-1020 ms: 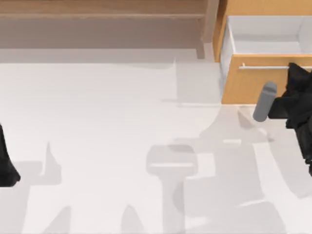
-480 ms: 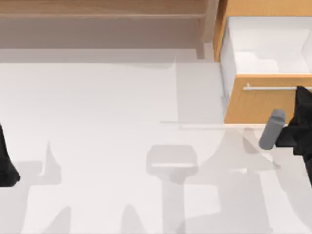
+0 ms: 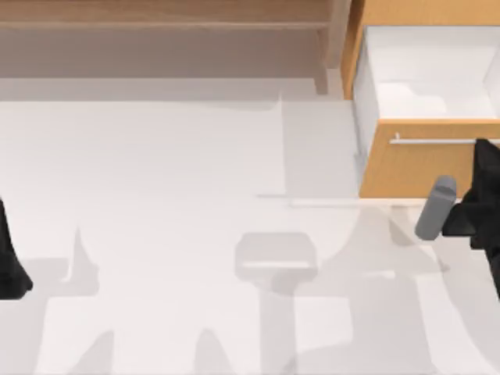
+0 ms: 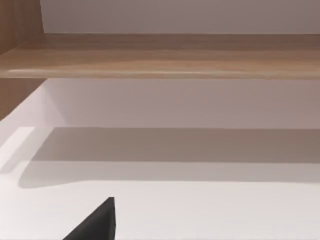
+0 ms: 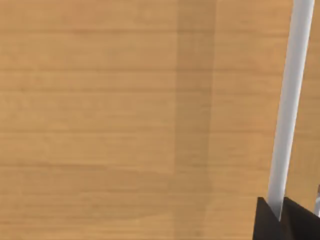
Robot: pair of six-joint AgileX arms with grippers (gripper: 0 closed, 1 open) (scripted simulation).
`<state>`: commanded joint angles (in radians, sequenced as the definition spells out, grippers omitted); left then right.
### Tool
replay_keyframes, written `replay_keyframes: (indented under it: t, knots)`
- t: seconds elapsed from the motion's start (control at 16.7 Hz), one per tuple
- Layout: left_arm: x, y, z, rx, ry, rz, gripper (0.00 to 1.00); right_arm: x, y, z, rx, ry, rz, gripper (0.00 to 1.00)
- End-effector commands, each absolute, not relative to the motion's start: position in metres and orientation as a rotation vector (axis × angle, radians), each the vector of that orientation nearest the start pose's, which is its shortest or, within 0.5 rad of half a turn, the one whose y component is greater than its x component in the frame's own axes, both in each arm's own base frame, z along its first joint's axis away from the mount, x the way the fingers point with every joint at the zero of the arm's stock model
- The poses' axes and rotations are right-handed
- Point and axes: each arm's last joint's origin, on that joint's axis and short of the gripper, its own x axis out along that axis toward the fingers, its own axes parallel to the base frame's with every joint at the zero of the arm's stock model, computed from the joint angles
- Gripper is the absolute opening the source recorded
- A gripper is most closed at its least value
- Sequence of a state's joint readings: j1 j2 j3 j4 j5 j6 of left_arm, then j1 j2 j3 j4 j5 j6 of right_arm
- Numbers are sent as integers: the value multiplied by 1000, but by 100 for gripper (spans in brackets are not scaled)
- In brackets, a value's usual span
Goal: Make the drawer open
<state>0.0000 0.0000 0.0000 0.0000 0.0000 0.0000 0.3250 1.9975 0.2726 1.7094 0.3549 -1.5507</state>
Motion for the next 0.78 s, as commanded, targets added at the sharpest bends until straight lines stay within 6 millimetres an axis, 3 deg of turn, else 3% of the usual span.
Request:
replay_keyframes:
  t: [0.54,0.78]
  knots:
    - [106,-1,160,0,0,0,100,243,72,87,-1570,14,2,98]
    - [106,-1,160,0,0,0,100,243,72,87,-1570,14,2,100]
